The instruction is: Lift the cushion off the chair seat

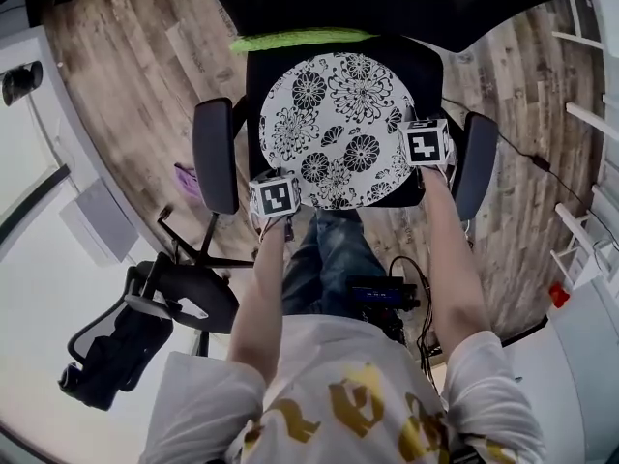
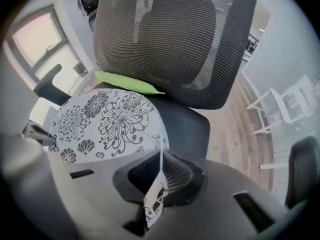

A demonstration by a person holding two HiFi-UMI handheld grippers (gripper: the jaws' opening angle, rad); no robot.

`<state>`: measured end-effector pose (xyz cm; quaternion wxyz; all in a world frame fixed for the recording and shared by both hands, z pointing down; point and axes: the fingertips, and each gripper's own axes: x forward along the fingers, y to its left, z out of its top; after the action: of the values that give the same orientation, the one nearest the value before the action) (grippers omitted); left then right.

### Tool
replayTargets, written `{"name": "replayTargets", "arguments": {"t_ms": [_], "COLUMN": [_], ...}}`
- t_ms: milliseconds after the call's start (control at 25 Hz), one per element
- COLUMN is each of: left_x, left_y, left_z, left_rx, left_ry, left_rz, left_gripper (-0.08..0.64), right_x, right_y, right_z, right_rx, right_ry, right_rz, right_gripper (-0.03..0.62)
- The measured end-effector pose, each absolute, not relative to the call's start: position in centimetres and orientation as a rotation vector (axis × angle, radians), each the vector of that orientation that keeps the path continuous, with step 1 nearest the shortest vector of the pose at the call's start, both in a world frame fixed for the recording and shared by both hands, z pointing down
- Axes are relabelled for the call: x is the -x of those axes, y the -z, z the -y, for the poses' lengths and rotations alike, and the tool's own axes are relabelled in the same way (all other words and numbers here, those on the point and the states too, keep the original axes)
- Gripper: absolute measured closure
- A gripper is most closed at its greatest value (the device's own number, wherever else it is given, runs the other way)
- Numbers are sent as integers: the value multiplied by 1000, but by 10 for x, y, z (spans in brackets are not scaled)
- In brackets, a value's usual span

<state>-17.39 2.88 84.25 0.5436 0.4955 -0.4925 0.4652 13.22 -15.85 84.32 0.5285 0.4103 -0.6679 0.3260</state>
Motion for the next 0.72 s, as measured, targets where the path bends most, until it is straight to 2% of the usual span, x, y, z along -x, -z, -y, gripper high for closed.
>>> {"name": "replayTargets", "arguments": {"t_ms": [720], "left_x": [161], "left_y": [-783], "left_z": [-1], "left_rx": [-1347], "left_ry": [-1098], "left_rz": [1106], "left_gripper": [535], "right_x": [-136], "right_y": [-780], "right_z": [147], "right_rx": [-1046], "right_ry": [-759], "right_rz": [1638], "right_gripper": [574]}}
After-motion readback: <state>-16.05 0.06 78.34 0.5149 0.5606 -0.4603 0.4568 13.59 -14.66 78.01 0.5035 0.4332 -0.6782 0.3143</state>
